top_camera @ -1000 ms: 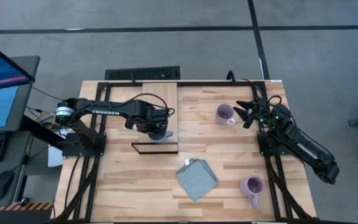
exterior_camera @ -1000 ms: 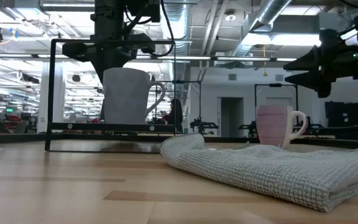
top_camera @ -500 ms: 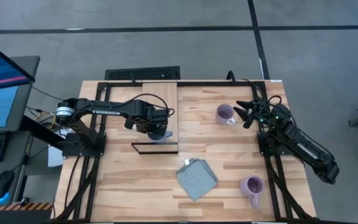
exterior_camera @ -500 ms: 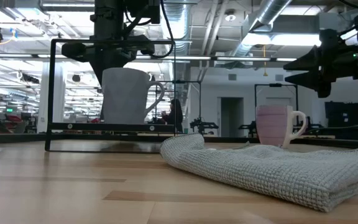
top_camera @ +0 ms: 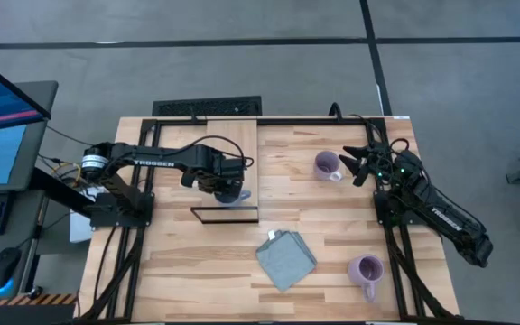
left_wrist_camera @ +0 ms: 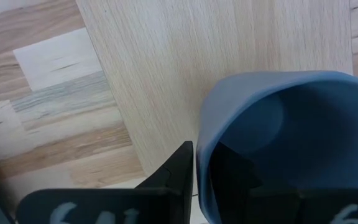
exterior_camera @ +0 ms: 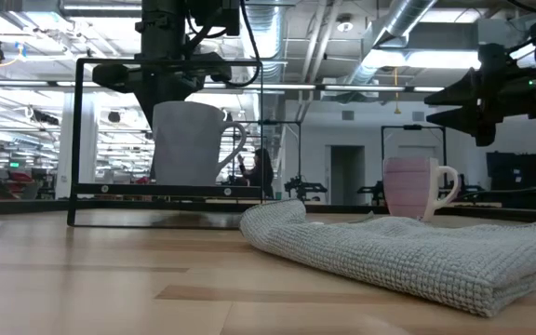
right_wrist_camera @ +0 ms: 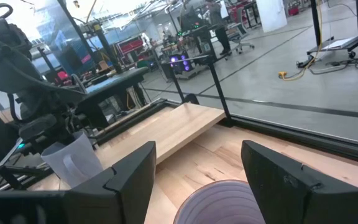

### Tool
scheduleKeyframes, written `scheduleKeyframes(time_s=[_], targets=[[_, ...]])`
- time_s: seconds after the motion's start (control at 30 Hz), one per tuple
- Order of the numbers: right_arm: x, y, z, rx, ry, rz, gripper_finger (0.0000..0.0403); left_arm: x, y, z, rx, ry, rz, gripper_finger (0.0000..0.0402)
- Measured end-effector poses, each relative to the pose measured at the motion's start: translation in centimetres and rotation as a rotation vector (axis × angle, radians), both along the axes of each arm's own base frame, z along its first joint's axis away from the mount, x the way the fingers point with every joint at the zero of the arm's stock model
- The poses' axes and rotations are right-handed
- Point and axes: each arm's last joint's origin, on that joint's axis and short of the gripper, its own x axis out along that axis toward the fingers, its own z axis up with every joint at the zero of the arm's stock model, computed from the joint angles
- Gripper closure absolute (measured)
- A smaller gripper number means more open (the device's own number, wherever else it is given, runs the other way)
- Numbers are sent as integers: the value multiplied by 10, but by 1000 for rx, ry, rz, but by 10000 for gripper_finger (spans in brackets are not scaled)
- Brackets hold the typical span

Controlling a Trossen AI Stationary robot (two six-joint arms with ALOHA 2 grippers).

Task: Stack small to large cups/mugs on shelf
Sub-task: Put the blue cup on the shelf

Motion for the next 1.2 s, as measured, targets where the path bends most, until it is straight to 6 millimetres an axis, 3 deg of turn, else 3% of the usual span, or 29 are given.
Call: scheduleKeyframes(time_s=[0.23,0.7,1.2], targets=[[0,0,0,0,0,0,143,0,-1,0,-19,-2,-19,346],[0,0,0,0,0,0,143,1,-1,1,-24,-20,5,235],[0,0,0,0,0,0,143,5,0,1,-18,-62,-19,225]])
